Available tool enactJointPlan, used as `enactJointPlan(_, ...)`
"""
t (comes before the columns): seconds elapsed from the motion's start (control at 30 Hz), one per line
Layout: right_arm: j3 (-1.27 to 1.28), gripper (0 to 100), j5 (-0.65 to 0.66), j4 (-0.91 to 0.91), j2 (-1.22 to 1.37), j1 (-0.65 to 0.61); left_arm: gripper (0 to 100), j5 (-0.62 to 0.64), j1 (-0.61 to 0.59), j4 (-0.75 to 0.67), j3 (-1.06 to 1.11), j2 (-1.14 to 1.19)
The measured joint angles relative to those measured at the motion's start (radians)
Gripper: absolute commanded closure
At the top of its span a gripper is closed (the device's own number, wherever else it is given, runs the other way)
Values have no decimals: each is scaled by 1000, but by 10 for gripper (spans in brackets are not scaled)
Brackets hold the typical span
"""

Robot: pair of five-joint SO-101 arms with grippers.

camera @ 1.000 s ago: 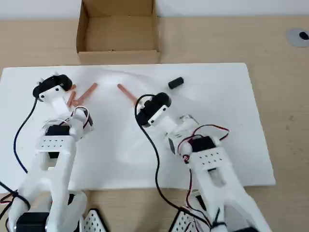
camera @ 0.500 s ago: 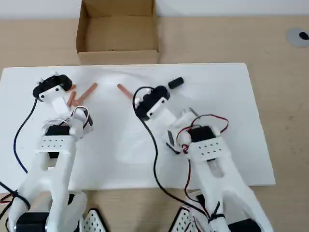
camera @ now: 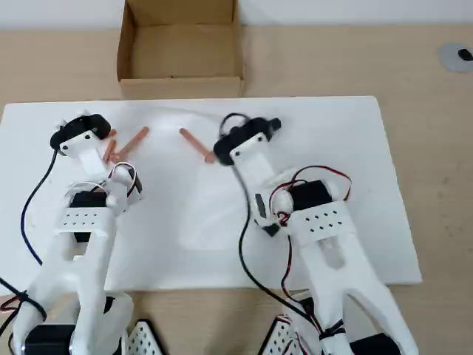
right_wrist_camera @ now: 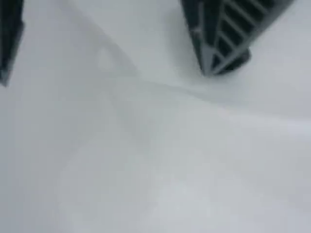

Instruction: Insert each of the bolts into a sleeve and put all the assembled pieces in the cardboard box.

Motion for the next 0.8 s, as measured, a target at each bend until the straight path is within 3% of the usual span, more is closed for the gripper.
enactJointPlan(0.13, -2, 698, -117, 0, 21, 0, 974, 0, 0, 0, 0, 0)
enactJointPlan(0.43, -75, 699, -141, -8, 298, 0, 974, 0, 0, 0, 0, 0)
enactJointPlan(0.57, -143, 699, -138, -9, 399, -11, 974, 0, 0, 0, 0, 0)
enactJointPlan(0.8, -213, 699, -12, 94, 457, -52, 974, 0, 0, -3, 0, 0)
